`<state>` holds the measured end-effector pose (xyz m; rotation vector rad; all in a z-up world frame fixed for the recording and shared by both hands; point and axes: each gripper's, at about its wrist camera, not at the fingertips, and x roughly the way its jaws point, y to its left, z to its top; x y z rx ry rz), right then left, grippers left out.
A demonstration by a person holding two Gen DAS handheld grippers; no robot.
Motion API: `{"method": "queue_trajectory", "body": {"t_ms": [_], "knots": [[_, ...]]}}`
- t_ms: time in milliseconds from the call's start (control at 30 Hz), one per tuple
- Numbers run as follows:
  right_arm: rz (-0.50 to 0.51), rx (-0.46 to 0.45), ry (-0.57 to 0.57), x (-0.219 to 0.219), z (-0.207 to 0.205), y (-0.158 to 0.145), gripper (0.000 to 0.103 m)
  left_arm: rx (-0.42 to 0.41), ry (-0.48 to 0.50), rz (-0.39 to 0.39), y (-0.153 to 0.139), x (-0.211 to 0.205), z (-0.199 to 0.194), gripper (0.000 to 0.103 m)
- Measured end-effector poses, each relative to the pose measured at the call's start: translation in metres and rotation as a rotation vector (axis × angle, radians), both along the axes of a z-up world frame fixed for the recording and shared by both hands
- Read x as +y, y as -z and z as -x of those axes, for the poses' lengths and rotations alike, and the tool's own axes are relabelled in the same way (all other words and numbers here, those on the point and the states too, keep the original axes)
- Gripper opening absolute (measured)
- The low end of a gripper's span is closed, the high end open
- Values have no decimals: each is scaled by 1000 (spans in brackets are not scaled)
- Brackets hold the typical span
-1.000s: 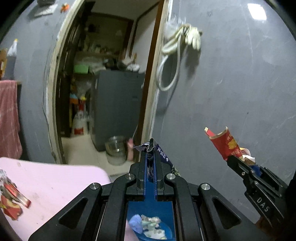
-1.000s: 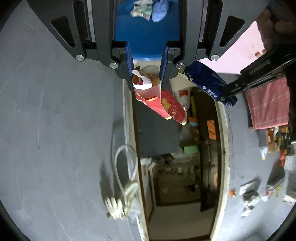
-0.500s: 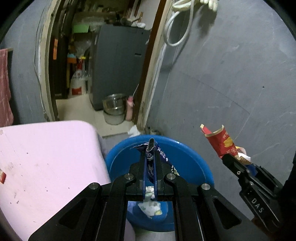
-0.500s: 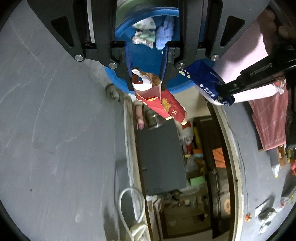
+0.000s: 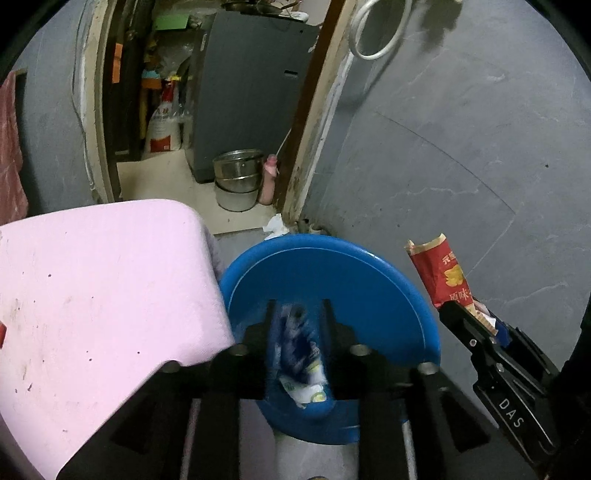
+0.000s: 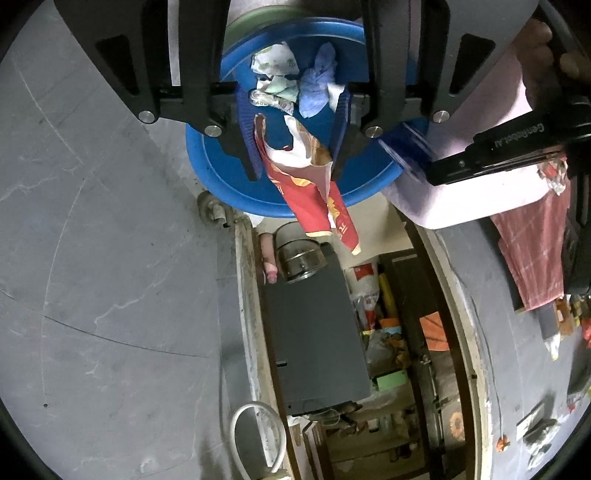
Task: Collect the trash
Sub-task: 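Move both tools back over the table toward the remaining wrappers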
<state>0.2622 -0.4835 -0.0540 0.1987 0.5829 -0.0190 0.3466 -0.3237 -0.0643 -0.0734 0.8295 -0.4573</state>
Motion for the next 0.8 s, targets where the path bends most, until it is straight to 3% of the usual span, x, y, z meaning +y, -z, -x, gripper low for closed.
{"method": "queue_trajectory", "body": {"t_ms": [33,200,367,467,733,800], "knots": [[0,-2,0,0,0,0,39,-3,-6,8,-1,3,1,35],[-2,-24,4,0,0,-4,48,-22,-27,24,-10,16,3,36],[21,-91,11,9,9,-19,55,-93,-59,42,-30,38,13,49],[26,-142,4,17,16,-30,67,-147,-79,38,-44,53,19,52],[31,-304,-25,46,42,-63,87,-311,-174,25,-77,102,50,89],[24,-340,-34,54,48,-68,96,-356,-202,31,-85,118,59,95]]}}
